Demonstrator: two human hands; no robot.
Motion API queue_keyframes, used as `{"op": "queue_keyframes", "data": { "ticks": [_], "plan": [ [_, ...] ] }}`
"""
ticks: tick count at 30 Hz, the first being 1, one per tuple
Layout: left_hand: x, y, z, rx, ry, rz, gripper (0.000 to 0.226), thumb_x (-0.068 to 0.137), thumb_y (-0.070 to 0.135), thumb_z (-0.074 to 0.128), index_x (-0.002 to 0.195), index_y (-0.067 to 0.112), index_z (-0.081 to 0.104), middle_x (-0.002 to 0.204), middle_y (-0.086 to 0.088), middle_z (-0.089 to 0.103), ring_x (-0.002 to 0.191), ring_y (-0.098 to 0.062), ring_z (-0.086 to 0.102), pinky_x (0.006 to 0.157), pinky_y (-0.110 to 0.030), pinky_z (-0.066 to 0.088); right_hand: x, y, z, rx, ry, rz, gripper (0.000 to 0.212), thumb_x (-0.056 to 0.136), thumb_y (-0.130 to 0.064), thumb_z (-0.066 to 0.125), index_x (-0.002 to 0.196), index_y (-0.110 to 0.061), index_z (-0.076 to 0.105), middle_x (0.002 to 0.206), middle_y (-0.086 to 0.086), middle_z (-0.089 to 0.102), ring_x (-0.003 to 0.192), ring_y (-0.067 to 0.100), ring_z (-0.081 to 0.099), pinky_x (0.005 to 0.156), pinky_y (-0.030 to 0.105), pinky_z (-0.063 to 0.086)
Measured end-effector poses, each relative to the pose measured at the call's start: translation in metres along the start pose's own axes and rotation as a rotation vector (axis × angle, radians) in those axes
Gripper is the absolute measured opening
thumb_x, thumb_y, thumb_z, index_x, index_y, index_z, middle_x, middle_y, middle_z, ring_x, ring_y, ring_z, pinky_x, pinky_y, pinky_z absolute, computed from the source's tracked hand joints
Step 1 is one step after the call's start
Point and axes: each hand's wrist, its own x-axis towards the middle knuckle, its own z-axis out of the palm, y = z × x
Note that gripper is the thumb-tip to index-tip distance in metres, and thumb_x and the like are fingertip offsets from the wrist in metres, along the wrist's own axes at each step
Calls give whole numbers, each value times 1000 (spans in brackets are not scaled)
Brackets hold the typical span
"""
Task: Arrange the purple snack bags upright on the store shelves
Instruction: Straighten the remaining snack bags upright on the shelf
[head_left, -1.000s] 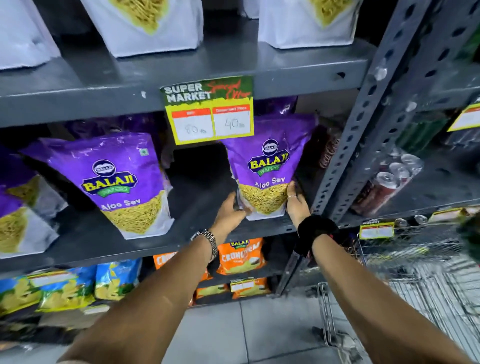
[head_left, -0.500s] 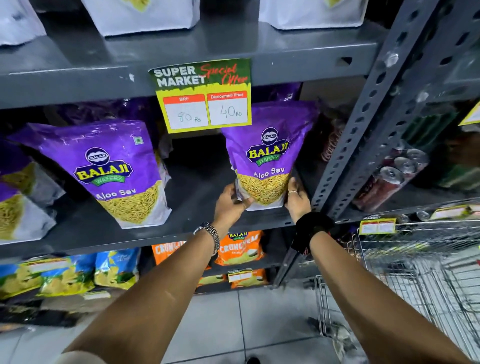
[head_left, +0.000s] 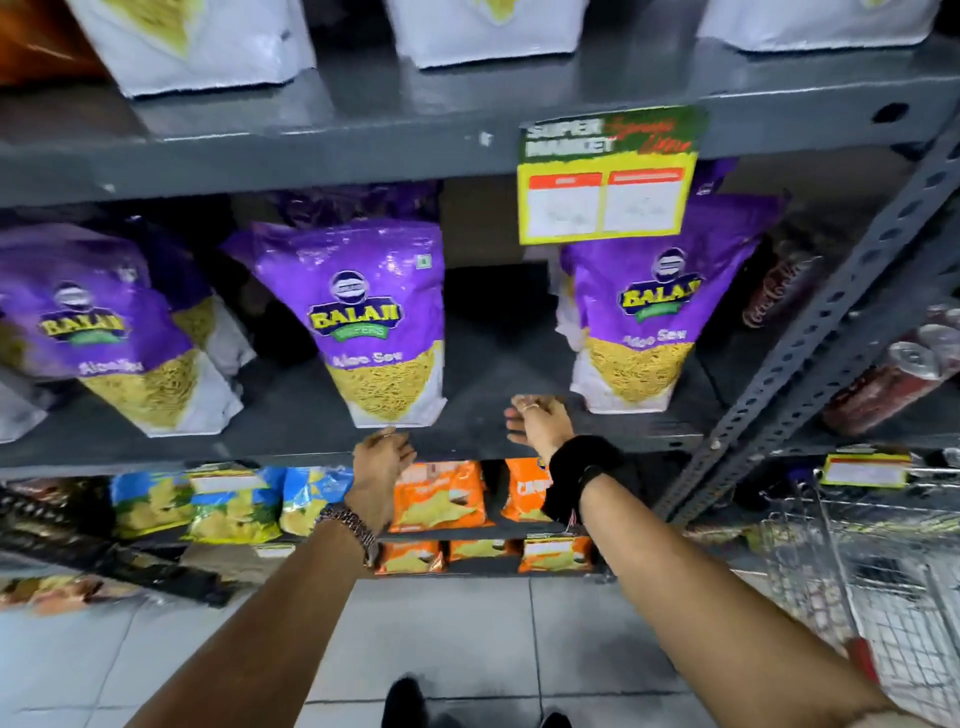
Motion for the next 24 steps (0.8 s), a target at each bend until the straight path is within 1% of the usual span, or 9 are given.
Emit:
{"op": "queue_keyframes", "data": {
  "ticks": [3,6,8,10,12,15,18,20,24],
  "plan": [
    [9,19,-35,89,114,60,32,91,-2,37,66,16,42,60,-1,43,55,-12,43,43,-13,40,-11,-1,52,-21,-81,-39,31,94,-9,39,116,6,53,116,38,55,75,29,59,51,20,46],
    [21,43,-58,127,94,67,29,94,8,41,68,21,42,66,0,35,57,-11,35,51,-18,34,-23,1,92,-30,-50,-64,21,94,-12,39,95,-10,60,119,36,55,97,40,57,87,49,49],
    [31,58,-67,129,28,43,15,96,17,42,83,16,50,76,-2,42,68,-13,43,69,-25,45,-21,5,111,-41,24,-65,24,93,-11,37,80,-20,55,111,25,61,107,42,57,101,52,43],
    [38,67,-69,161,-98,19,13,97,23,40,93,17,51,82,1,48,77,-12,49,83,-30,46,-21,8,122,-23,82,-77,33,92,-10,36,70,-28,51,90,9,60,89,29,60,95,44,45],
    [47,71,-70,219,-225,17,23,98,29,38,80,22,51,76,2,45,71,-9,47,74,-24,44,-21,8,133,5,141,-83,33,93,-15,37,67,-31,50,75,0,55,76,21,54,90,41,45],
    [51,73,-70,265,-281,31,29,98,31,36,74,22,50,74,2,48,70,-9,48,71,-24,41,-21,10,140,26,200,-106,25,92,-31,42,73,-28,58,85,4,60,82,22,55,94,43,47],
    [55,69,-76,309,-331,47,26,96,39,36,89,26,57,107,-2,64,105,-17,58,95,-32,45,-18,15,144,19,201,-119,36,91,-42,40,108,-18,61,98,7,61,81,22,56,79,35,50],
    [53,67,-81,323,-348,60,26,93,43,38,95,28,59,121,-4,62,118,-20,55,105,-37,42,-17,15,145,20,205,-120,40,91,-44,39,115,-18,58,107,8,62,88,23,57,77,33,49],
    [54,66,-83,290,-352,56,22,92,42,40,93,28,57,112,-1,59,124,-22,51,103,-36,41,-17,11,145,52,217,-83,48,91,-46,39,124,-14,55,120,11,64,109,30,60,87,36,50]
  ]
}}
